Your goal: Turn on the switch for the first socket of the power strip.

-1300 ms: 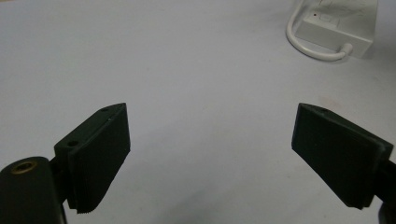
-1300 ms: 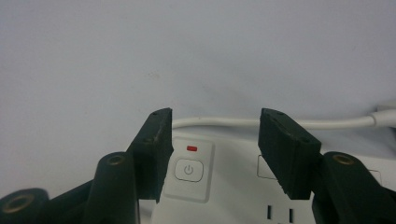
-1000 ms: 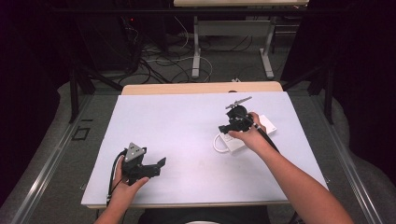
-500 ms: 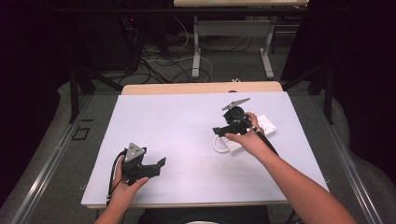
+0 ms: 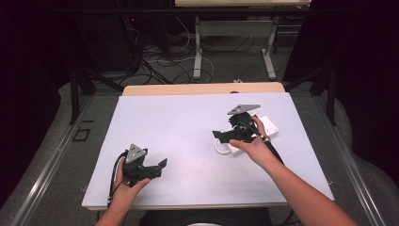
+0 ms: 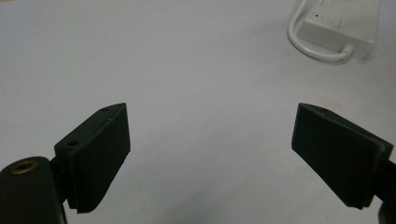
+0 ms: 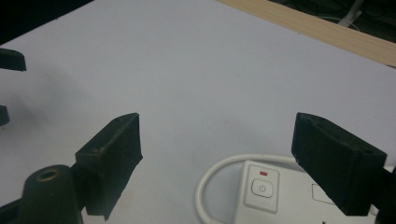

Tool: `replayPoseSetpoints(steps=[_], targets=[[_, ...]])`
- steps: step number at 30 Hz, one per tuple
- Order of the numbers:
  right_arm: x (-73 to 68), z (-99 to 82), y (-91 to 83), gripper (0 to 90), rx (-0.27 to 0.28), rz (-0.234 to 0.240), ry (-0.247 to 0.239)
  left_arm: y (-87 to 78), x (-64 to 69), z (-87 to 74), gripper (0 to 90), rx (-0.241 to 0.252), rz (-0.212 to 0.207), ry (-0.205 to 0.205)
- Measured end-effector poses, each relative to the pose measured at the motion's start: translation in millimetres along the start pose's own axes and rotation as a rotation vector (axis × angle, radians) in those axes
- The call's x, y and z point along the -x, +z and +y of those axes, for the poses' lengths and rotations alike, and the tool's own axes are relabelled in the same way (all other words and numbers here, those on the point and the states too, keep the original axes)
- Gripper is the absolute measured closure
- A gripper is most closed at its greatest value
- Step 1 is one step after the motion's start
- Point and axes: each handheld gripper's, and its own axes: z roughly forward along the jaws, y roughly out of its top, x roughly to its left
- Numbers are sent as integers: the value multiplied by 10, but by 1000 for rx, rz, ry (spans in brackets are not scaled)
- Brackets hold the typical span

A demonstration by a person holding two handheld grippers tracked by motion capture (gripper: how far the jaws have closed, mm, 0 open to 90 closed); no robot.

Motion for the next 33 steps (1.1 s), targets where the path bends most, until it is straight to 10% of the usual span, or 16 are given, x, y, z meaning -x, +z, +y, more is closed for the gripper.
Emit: replayPoseSetpoints(steps=[13, 33], targets=[[-92, -179, -336, 129, 139, -12, -5, 45, 1, 1, 115, 1, -12, -12], [11, -779, -531, 130, 194, -55, 51, 11, 96, -45, 5, -4, -14, 43]])
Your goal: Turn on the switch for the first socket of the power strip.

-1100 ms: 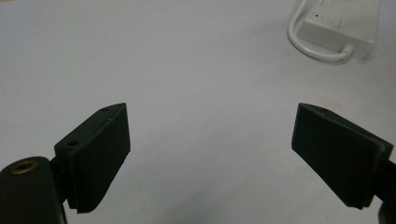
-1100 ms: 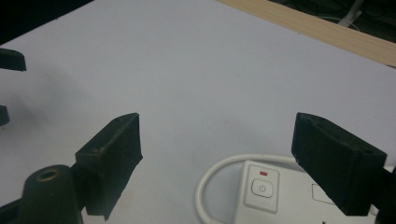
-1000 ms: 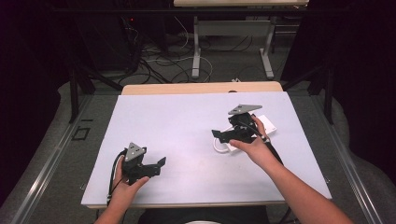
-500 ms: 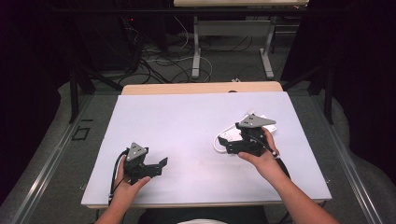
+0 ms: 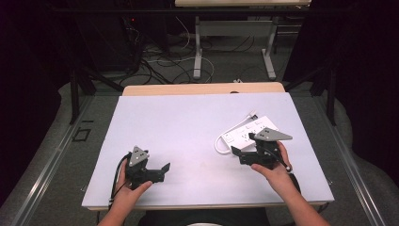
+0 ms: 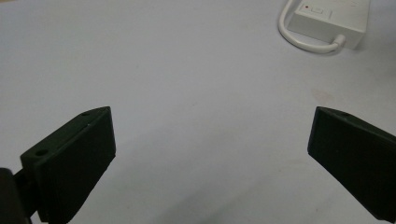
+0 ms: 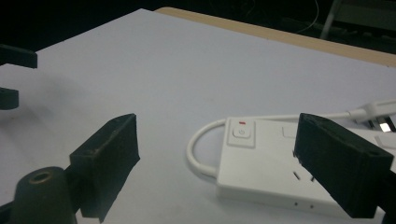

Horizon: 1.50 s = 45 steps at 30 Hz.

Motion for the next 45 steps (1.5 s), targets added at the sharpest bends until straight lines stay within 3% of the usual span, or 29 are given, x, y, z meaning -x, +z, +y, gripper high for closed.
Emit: replayPoseSetpoints(steps=[12, 22, 27, 36, 45], targets=[[303, -283, -217, 145, -15, -74, 79, 20, 7, -10, 3, -11, -8, 27], [492, -488, -242, 145, -14, -150, 90, 40, 15, -3, 3, -20, -10, 36], [609, -575, -234, 146, -18, -185, 127, 31, 10, 2, 3, -20, -14, 37], [777, -700, -174, 148, -46, -197, 220, 23, -3, 3, 3, -21, -15, 37], [811, -734, -150, 151, -67, -194, 232, 31, -3, 6, 3, -25, -21, 38]])
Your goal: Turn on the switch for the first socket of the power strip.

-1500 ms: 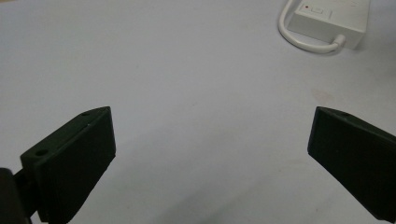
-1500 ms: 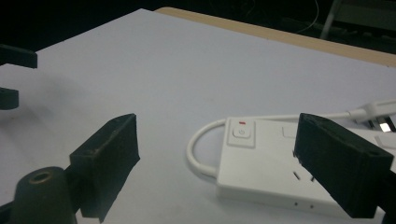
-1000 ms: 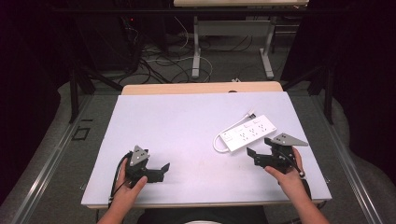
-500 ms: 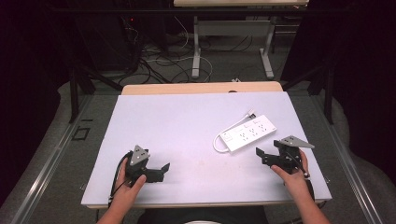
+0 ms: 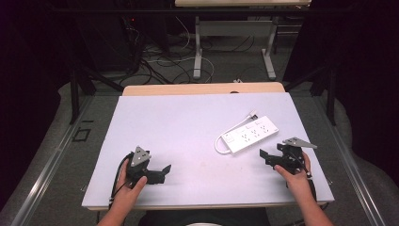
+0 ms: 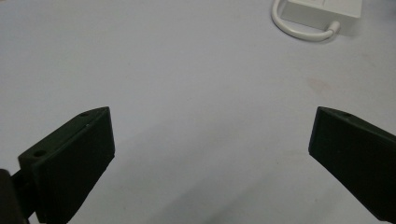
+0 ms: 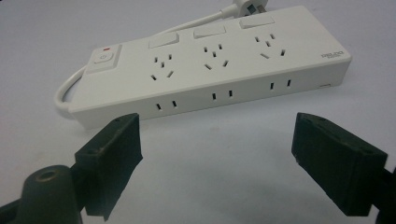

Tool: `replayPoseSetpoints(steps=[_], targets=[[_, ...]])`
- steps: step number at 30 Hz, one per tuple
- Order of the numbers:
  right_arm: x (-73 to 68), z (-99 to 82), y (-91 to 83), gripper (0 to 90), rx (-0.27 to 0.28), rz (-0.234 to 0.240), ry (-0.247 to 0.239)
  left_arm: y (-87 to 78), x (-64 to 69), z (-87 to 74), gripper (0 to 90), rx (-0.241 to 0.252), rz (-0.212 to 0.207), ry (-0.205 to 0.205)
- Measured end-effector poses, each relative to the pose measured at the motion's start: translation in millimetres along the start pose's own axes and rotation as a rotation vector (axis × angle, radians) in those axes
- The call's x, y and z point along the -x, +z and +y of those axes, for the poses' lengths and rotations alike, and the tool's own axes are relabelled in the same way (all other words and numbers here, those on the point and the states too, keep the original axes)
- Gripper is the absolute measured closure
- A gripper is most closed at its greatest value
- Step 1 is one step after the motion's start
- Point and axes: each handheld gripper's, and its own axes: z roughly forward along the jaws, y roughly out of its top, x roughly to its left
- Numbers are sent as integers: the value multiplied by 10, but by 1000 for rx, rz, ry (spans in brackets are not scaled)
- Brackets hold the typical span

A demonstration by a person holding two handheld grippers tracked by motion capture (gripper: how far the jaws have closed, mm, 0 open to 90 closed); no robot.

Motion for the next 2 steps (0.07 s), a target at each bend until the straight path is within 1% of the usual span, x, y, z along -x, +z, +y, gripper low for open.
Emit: replayPoseSetpoints(steps=[2], targets=[[5, 0, 3, 151, 3, -1, 1, 1, -2, 1, 3, 0, 1, -1]])
